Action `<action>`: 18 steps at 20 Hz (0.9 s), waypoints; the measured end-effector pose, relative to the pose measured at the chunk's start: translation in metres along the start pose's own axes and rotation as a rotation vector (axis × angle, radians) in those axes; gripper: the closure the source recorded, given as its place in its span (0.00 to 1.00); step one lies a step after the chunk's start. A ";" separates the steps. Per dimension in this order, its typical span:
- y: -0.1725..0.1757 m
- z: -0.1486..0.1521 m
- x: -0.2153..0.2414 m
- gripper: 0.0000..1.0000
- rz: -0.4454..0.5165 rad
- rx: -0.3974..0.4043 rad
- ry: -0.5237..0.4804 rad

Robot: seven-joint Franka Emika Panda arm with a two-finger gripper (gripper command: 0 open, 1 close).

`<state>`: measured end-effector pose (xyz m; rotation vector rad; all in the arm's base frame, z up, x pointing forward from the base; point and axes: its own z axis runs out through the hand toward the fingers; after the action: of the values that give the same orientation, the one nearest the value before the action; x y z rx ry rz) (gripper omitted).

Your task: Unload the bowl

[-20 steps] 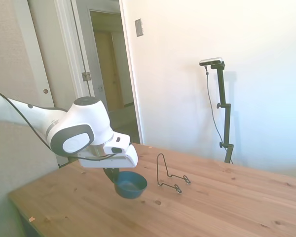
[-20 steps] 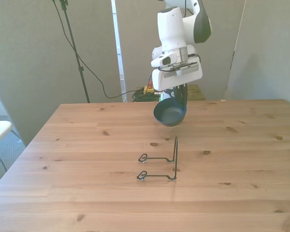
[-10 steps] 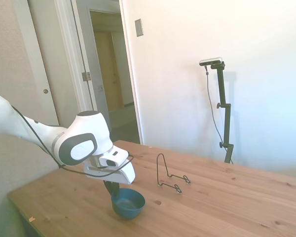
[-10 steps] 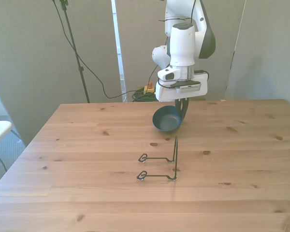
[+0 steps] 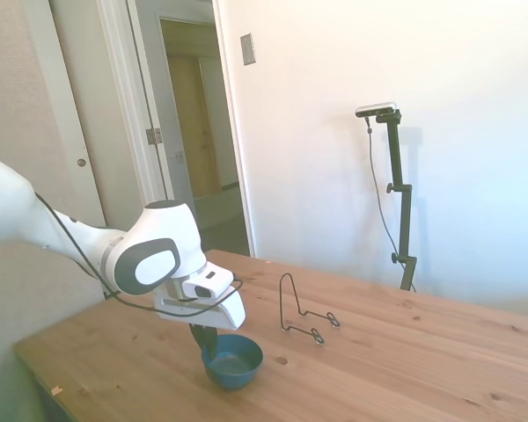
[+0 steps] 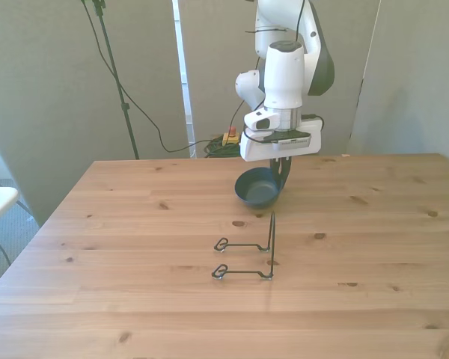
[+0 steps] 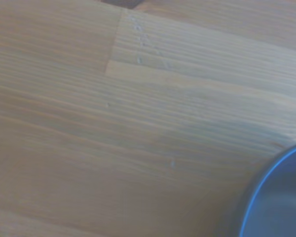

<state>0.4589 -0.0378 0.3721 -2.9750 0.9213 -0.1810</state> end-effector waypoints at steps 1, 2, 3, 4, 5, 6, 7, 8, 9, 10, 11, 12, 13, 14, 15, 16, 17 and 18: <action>-0.001 0.001 0.000 0.00 0.001 -0.006 -0.008; -0.002 0.002 0.000 0.00 0.000 -0.012 -0.012; -0.003 0.003 0.000 0.00 0.000 -0.018 -0.014; -0.004 0.004 -0.001 0.00 0.003 -0.021 -0.016; -0.004 0.004 -0.001 0.00 0.009 -0.024 -0.018; -0.005 0.004 -0.001 0.00 0.018 -0.026 -0.020; -0.006 0.004 -0.001 0.00 0.034 -0.032 -0.025; -0.006 0.003 -0.001 0.00 0.052 -0.042 -0.024; -0.008 0.002 -0.002 0.00 0.075 -0.054 -0.020; -0.010 0.002 -0.003 0.00 0.105 -0.074 -0.011; -0.012 0.001 -0.003 0.00 0.134 -0.092 -0.001; -0.015 0.000 -0.004 0.00 0.159 -0.104 0.004; -0.017 -0.002 -0.005 0.00 0.178 -0.113 0.011; -0.019 -0.003 -0.005 0.00 0.195 -0.118 0.018; -0.019 -0.004 -0.006 0.00 0.211 -0.120 0.023; -0.020 -0.005 -0.006 0.00 0.229 -0.123 0.031; -0.019 -0.008 -0.006 0.00 0.243 -0.123 0.037; -0.019 -0.012 -0.007 0.00 0.255 -0.126 0.047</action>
<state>0.4628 -0.0181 0.3843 -2.9363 1.3524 -0.1947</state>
